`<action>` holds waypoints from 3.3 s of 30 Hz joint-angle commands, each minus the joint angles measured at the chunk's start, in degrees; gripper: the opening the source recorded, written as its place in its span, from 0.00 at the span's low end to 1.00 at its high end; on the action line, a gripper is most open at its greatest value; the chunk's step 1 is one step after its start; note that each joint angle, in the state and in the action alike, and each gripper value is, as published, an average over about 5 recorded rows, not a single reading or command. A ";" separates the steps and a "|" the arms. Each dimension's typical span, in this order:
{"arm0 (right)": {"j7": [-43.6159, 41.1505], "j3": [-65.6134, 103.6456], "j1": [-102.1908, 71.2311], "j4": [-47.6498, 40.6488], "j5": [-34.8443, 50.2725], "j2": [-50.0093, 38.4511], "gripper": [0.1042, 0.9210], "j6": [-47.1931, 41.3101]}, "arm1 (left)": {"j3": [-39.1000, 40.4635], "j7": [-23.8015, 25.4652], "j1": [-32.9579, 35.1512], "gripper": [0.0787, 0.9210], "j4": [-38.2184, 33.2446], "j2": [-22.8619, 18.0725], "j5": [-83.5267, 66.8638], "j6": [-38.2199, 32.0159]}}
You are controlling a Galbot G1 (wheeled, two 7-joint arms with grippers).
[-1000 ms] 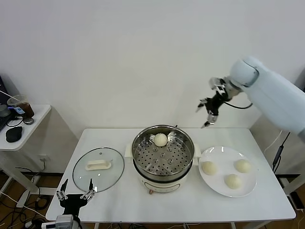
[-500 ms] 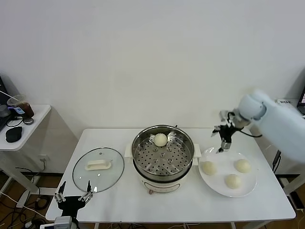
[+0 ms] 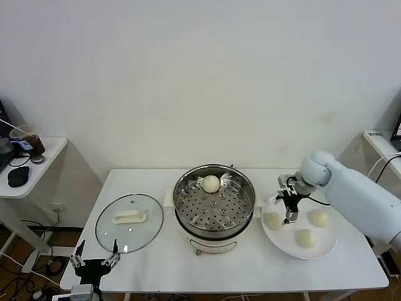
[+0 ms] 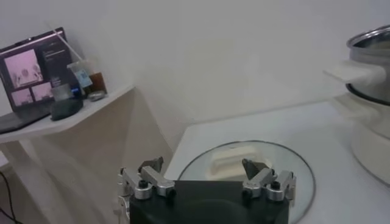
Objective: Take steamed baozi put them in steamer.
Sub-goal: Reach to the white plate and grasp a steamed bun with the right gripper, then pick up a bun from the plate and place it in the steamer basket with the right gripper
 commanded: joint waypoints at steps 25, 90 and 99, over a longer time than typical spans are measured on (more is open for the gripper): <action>5.12 3.09 -5.57 -4.75 -6.28 4.21 0.88 -1.17 | -0.29 0.31 -0.22 0.88 0.85 0.17 0.03 0.12; 0.58 -32.26 37.47 6.39 28.44 25.75 0.40 -20.74 | 2.66 -0.09 -1.17 0.88 -2.87 -0.06 -1.51 1.31; 2.46 -33.22 31.20 -3.16 24.29 35.29 0.40 -20.78 | 3.72 0.54 -1.16 0.88 -4.52 -0.99 -1.74 1.97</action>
